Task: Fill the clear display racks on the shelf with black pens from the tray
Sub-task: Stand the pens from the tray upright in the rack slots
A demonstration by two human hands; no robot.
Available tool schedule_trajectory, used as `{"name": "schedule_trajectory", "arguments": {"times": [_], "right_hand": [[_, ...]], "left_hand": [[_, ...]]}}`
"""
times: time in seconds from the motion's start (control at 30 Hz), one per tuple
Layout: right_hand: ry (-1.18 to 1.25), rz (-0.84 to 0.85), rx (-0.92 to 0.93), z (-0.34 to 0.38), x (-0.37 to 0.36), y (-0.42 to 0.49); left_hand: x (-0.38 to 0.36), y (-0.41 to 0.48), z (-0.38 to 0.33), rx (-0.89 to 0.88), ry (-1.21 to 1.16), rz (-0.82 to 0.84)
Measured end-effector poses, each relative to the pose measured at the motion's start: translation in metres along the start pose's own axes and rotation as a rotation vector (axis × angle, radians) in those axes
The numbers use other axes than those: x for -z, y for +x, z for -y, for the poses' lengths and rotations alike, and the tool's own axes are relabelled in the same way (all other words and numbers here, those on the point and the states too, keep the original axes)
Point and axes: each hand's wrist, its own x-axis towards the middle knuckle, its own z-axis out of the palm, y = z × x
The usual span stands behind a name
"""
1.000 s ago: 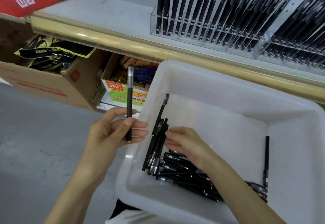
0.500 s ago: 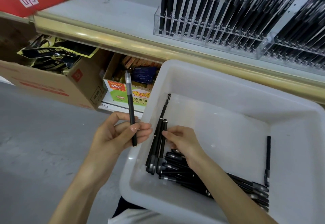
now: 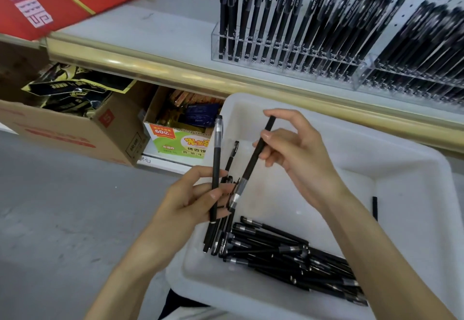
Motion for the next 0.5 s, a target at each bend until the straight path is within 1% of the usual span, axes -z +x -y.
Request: {"name": "schedule_trajectory", "arguments": {"times": [0.1,0.3,0.4,0.5], "right_hand": [[-0.019,0.070,0.026,0.009,0.002,0.002],[-0.073,0.119,0.022,-0.003,-0.013,0.002],[0.017,0.093,0.006,-0.007,-0.018,0.000],[0.093,-0.022,-0.106,-0.023,-0.012,0.002]], "left_hand": [[-0.003,-0.001,-0.003,0.027,-0.045,0.041],[-0.005,-0.002,-0.004,0.033,-0.067,0.086],[-0.003,-0.003,-0.006,0.010,-0.051,0.058],[0.009,-0.002,-0.006,-0.020,-0.066,-0.065]]}}
